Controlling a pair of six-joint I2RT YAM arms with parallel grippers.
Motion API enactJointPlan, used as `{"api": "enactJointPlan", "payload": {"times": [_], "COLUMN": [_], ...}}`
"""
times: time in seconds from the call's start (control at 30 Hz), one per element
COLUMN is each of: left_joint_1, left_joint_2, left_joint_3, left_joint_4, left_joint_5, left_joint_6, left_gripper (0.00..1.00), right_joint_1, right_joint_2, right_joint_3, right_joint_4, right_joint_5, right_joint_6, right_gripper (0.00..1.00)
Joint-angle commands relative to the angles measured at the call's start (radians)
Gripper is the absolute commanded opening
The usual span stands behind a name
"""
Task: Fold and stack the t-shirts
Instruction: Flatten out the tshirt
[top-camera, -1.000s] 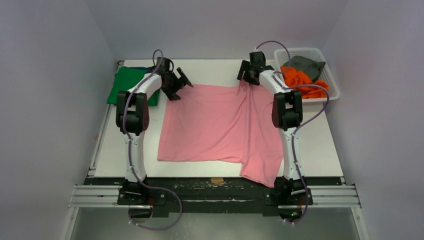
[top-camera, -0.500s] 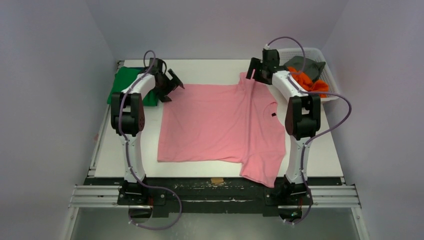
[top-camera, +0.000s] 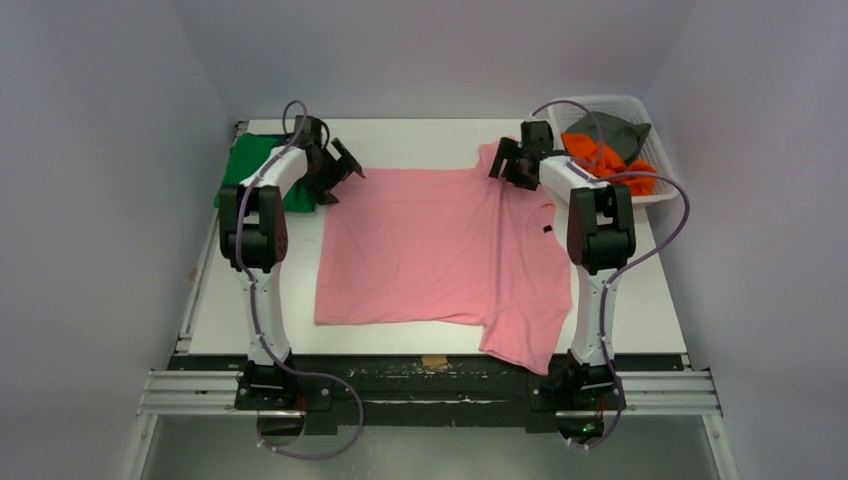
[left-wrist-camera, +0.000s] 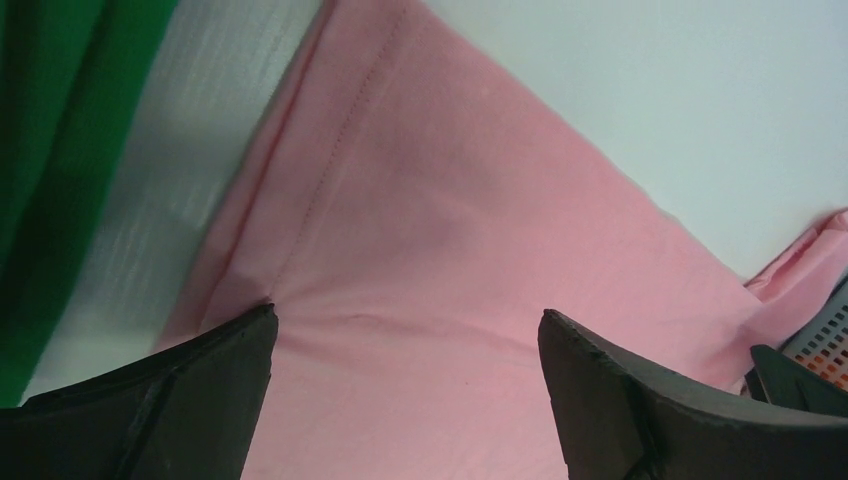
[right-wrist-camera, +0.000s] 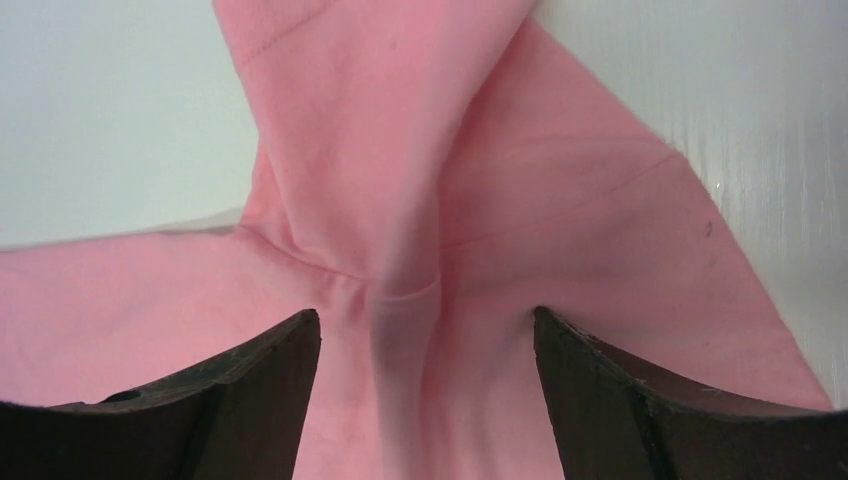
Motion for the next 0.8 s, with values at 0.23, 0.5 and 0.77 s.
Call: {"api": "enactJointPlan", "payload": {"times": [0.23, 0.5, 0.77], "left_joint_1": [0.025, 0.025, -0.031], "left_joint_2": [0.087, 0.19, -0.101], "left_joint_3": [0.143, 0.316, 0.269], "left_joint_4": [-0.053, -0.093, -0.153], "left_joint_5": [-0.07, -0.042, -0.115], "left_joint_6": [-0.026, -0.015, 0.105], "left_gripper": [1.0, 1.0, 1.0], "right_joint_1": [-0.085, -0.091, 0.002], "right_joint_2": [0.118, 0.194, -0.059], "right_joint_3": [0.095, 0.255, 0.174], "right_joint_4": [-0.012, -0.02, -0.089], "right_joint_5": [0.058, 0.002, 0.087], "right_joint_6": [0.135, 0.106, -0.034], "right_gripper": [0.76, 0.76, 0.78]}}
